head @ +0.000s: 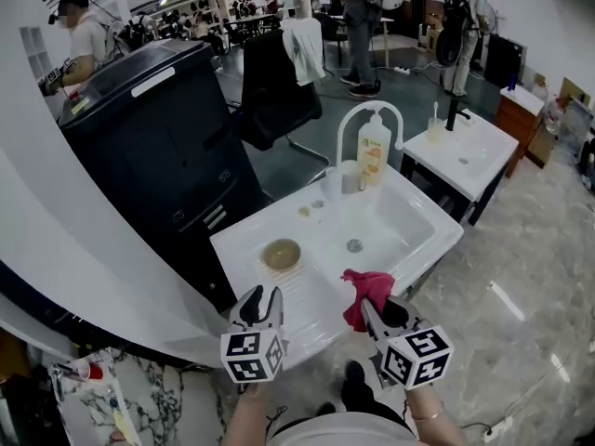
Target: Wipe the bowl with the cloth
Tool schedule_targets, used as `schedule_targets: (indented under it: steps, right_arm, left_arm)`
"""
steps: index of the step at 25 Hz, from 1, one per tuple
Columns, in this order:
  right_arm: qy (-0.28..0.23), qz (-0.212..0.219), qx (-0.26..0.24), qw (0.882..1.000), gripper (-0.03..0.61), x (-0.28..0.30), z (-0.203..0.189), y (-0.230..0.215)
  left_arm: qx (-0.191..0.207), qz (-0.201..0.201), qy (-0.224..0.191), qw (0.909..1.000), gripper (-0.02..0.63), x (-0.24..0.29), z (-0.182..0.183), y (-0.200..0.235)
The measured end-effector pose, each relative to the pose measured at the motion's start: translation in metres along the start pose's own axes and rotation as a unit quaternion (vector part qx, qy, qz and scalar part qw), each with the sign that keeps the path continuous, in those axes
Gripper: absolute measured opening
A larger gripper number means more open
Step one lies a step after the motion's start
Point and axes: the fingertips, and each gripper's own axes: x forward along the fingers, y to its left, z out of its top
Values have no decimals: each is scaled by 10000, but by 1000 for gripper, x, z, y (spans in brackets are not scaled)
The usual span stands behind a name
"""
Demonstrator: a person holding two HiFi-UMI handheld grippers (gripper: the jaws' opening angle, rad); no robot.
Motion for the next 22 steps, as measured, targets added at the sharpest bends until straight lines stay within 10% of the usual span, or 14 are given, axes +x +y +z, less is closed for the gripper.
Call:
schedule_targets:
  steps: [22]
  right_arm:
    - [360, 1439, -181, 9888, 64, 106, 52, -59]
  left_arm:
    - [-233, 1515, 194, 9880, 153, 81, 16, 32]
